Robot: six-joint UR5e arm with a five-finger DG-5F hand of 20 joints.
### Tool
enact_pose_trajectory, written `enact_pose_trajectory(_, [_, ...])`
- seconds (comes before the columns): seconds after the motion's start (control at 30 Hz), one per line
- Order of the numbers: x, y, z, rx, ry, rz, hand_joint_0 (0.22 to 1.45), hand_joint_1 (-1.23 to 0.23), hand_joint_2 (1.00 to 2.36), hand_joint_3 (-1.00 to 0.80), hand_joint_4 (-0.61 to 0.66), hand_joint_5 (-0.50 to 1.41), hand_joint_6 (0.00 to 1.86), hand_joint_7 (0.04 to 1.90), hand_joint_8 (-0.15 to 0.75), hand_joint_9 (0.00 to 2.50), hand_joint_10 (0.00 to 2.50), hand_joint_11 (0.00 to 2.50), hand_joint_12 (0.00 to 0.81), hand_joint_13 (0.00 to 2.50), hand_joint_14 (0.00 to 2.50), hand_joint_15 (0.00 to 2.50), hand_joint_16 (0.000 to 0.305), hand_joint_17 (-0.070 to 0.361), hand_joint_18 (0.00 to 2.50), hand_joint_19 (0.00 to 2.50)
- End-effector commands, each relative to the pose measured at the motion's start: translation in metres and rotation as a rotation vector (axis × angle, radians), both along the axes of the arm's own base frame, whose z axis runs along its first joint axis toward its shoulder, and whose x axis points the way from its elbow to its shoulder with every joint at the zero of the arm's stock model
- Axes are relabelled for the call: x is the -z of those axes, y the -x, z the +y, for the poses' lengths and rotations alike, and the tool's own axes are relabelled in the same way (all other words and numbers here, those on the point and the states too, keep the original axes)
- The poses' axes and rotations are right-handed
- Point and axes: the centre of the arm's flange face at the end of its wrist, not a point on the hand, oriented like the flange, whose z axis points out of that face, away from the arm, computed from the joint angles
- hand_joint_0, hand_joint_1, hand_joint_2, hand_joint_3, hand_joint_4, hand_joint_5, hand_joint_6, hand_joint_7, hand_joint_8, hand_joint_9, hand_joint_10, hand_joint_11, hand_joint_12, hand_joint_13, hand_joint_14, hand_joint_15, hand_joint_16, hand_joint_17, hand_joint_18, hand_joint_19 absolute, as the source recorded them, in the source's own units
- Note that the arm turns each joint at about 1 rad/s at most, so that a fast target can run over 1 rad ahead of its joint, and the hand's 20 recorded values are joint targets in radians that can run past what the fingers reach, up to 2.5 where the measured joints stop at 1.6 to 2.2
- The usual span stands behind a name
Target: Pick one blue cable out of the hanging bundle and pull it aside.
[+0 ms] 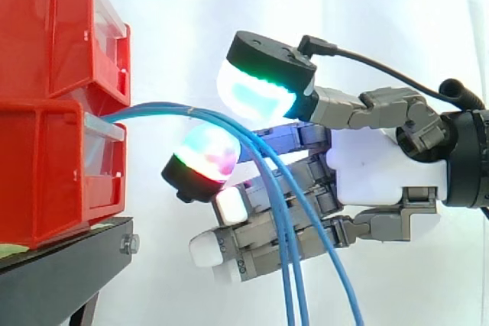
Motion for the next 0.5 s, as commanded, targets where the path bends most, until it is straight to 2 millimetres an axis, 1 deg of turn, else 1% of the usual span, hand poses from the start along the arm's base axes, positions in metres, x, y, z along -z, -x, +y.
enact_pose_trajectory(0.0, [-0.0001, -0.0002, -0.0003, 0.001, 0.0, 0.0, 0.59, -0.69, 1.02, -0.33, 0.1, -0.08, 0.83, 1.19, 0.274, 1.0, 0.02, 0.6, 0.331, 0.77, 0.01, 0.32, 0.032, 0.073, 0.57, 0.16])
enact_pose_trajectory(0.1, [-0.0001, -0.0002, -0.0003, 0.001, 0.0, 0.0, 0.59, -0.73, 1.02, -0.21, 0.08, -0.08, 0.84, 1.28, 0.282, 1.01, 0.02, 0.62, 0.332, 0.8, 0.01, 0.35, 0.032, 0.073, 0.59, 0.16])
enact_pose_trajectory(0.17, [-0.0013, 0.0, -0.0005, 0.002, 0.0, -0.002, 0.58, -0.76, 1.03, -0.12, 0.1, -0.08, 0.85, 1.33, 0.288, 1.01, 0.02, 0.64, 0.337, 0.82, 0.01, 0.37, 0.032, 0.073, 0.6, 0.17])
enact_pose_trajectory(0.2, [-0.0001, -0.0001, -0.0006, 0.004, 0.0, 0.0, 0.59, -0.79, 1.03, -0.07, 0.06, -0.1, 0.89, 1.22, 0.28, 0.97, 0.02, 0.63, 0.337, 0.82, 0.01, 0.37, 0.032, 0.073, 0.6, 0.16])
enact_pose_trajectory(0.27, [-0.0016, -0.0008, -0.0005, 0.004, -0.001, -0.003, 0.61, -0.82, 1.02, -0.03, 0.0, -0.12, 0.91, 1.24, 0.286, 0.95, 0.02, 0.64, 0.348, 0.83, 0.01, 0.37, 0.035, 0.078, 0.62, 0.15])
enact_pose_trajectory(0.3, [-0.0029, -0.0013, -0.0004, 0.004, -0.001, -0.005, 0.62, -0.83, 1.02, 0.0, -0.07, -0.13, 0.92, 1.23, 0.282, 0.94, 0.02, 0.64, 0.352, 0.83, 0.01, 0.37, 0.035, 0.079, 0.63, 0.15])
enact_pose_trajectory(0.37, [-0.0029, -0.0012, -0.0016, 0.005, -0.001, -0.005, 0.64, -0.84, 1.02, 0.01, -0.12, -0.15, 0.93, 1.23, 0.278, 0.92, 0.02, 0.65, 0.348, 0.81, 0.02, 0.37, 0.035, 0.079, 0.62, 0.15])
enact_pose_trajectory(0.4, [-0.0037, -0.0017, -0.0015, 0.005, -0.001, -0.008, 0.65, -0.84, 1.02, 0.01, -0.11, -0.17, 0.94, 1.2, 0.275, 0.9, 0.02, 0.66, 0.345, 0.8, 0.01, 0.37, 0.034, 0.077, 0.61, 0.15])
enact_pose_trajectory(0.47, [-0.003, -0.0014, -0.0016, 0.005, -0.001, -0.006, 0.67, -0.85, 1.02, -0.06, -0.09, -0.18, 0.94, 1.16, 0.263, 0.86, 0.02, 0.68, 0.342, 0.78, 0.01, 0.37, 0.033, 0.075, 0.59, 0.15])
